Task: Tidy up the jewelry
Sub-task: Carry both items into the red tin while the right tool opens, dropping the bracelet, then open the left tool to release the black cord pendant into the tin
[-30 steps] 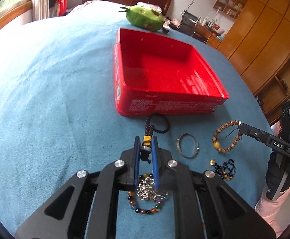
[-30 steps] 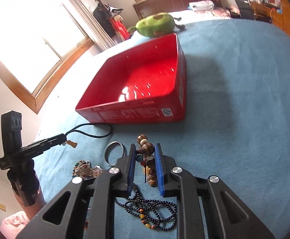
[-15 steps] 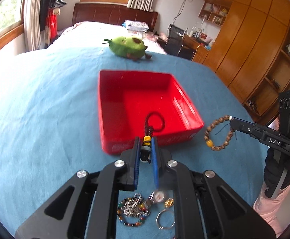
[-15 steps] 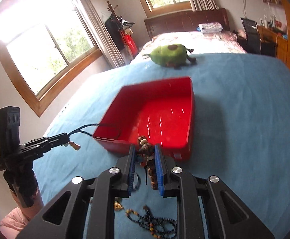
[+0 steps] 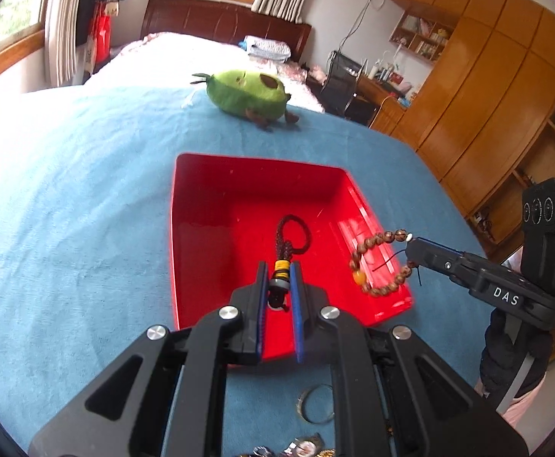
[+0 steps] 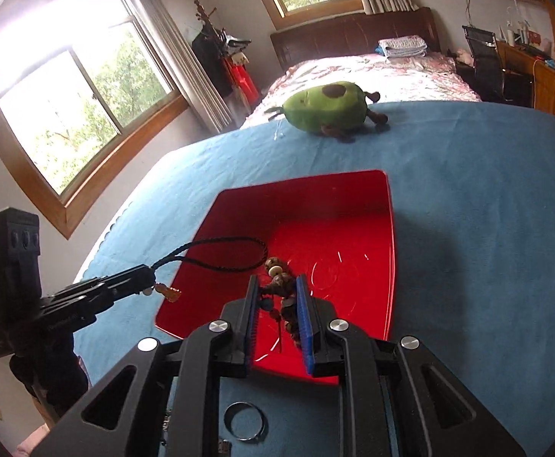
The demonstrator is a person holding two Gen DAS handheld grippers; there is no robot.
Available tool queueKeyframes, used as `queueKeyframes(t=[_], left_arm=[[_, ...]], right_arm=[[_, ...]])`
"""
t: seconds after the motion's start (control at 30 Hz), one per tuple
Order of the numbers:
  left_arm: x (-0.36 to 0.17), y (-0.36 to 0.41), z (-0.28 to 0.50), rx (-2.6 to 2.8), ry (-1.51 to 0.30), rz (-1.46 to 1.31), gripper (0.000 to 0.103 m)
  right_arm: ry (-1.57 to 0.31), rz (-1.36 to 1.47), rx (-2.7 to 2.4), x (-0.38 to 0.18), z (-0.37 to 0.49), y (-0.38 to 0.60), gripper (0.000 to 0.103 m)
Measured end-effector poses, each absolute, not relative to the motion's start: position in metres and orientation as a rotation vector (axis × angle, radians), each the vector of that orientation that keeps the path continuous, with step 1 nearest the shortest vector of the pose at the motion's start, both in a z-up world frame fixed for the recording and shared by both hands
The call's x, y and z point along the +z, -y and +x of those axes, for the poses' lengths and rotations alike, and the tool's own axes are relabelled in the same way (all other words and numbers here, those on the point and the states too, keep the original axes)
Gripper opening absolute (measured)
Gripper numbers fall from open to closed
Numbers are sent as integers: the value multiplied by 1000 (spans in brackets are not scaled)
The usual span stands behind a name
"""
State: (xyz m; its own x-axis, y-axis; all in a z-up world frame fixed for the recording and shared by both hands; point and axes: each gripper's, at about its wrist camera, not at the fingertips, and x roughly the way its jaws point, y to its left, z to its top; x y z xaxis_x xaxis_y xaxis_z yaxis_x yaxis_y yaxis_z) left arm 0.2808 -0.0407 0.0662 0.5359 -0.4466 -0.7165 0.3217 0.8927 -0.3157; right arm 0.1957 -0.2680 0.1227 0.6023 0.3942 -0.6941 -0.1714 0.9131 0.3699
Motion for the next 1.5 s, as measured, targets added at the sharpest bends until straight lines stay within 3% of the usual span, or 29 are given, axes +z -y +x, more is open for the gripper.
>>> queueKeyframes(t=[0.73,0.87,1.23,1.5], left_arm=[[11,46,324,-372,-1016,-115,11],[14,46,322,-376,-1007,-117,22],[31,47,306,-391,-968,-103,23],[44,44,279,-363,-944,-67,33]], right_arm=[[-967,227,248,74,217,261,22],[-956,202,203,75,218,263,28],[-912,201,207,94,206,265,28],[-906,214,227,105,183,264,28]])
